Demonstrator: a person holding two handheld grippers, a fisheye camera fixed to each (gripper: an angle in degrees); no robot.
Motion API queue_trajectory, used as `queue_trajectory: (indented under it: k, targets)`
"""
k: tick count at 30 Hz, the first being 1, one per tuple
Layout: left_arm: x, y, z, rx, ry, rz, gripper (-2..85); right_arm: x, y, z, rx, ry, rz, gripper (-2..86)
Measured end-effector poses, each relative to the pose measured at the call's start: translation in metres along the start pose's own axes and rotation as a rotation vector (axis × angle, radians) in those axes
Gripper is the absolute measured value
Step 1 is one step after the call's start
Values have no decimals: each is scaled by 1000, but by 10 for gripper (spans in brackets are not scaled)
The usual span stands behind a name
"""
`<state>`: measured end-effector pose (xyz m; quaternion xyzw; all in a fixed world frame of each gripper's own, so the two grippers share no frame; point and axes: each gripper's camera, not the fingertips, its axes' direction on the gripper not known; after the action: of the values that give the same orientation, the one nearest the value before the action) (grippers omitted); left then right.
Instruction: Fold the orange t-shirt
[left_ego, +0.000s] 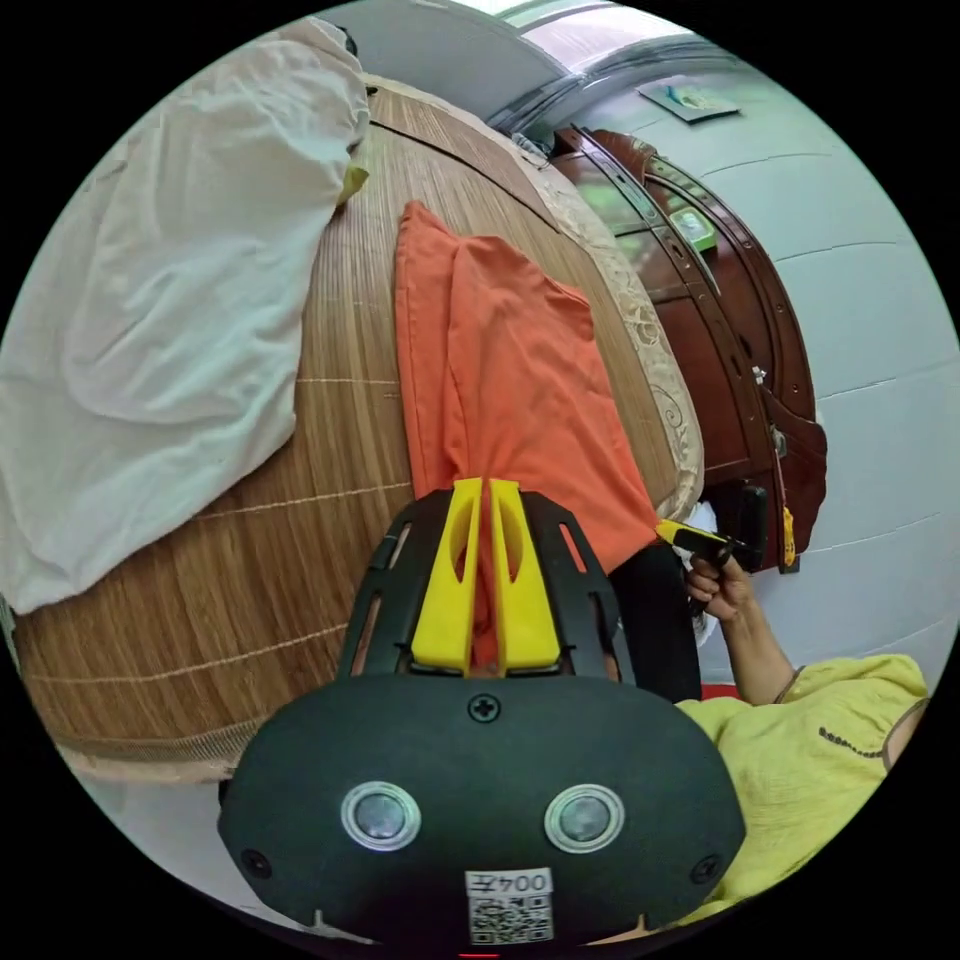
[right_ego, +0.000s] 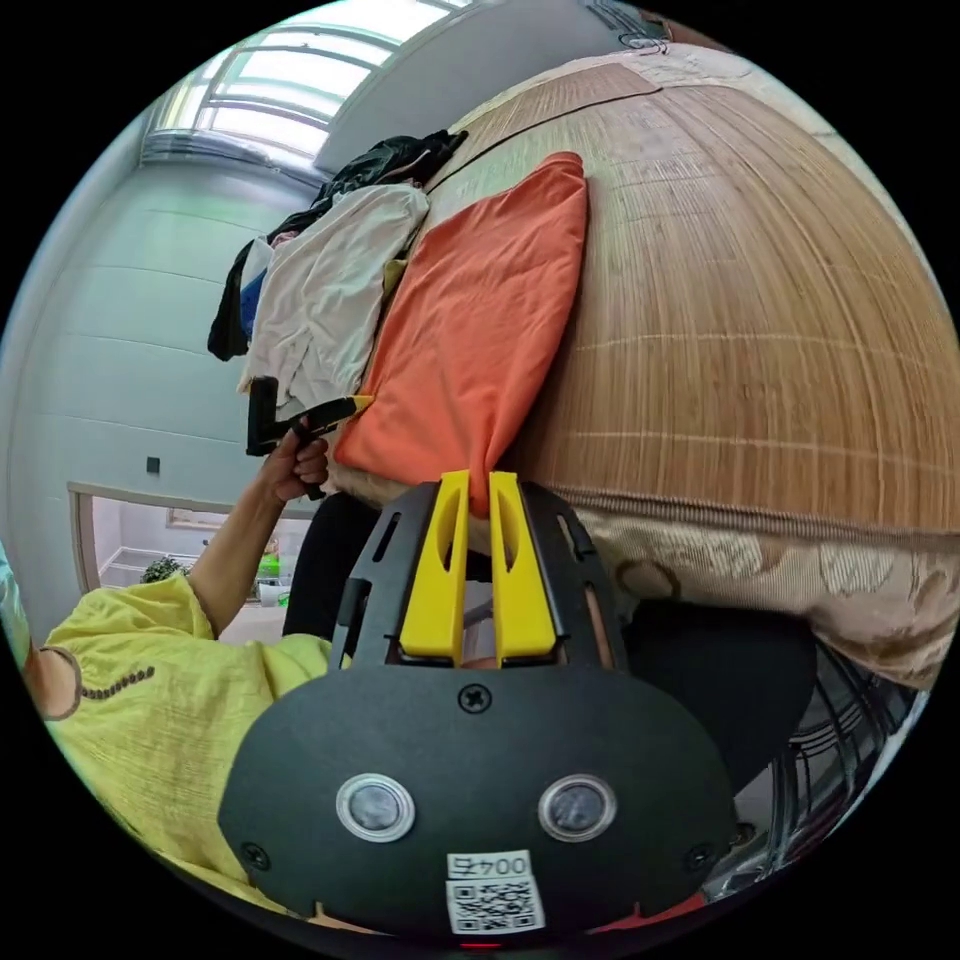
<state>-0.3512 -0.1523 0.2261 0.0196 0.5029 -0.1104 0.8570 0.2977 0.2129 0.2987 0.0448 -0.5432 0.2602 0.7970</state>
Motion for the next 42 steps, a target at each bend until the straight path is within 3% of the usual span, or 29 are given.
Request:
queue_trajectory:
  k: [2,7,12,17,26,33,35,40,42]
  targets:
    - [0,26,-36,133,-2,-27,34,-14,24,-7,54,78,-30,69]
    - [-7,71,-56,93,-101,-111,72,-60,67,13,156,292,-118,96]
    - [-27,107,-41,105,19,-282,100,-80,78,51,215,376,-121,100]
    - [-32,127,-34,168,59,-345,120,-96,85,85,176,419,-167,87]
    - [-15,132,-41,225,1,-275,131,-107,84,133,161,399,-116,81]
    - [-10,129,-35,149,-89,-252,84,-123,83,165,157,438,-120,50]
    - [-11,126,-45,162,-123,-237,38,-134,82,172,134,483,-181,14]
    - [-55,133,-58,144,-103,-317,18,-172,101,205,28,739,-584,-3]
    - [-69,140,-53,132,-58,-341,20,-171,107,225,-36,752,-638,-2]
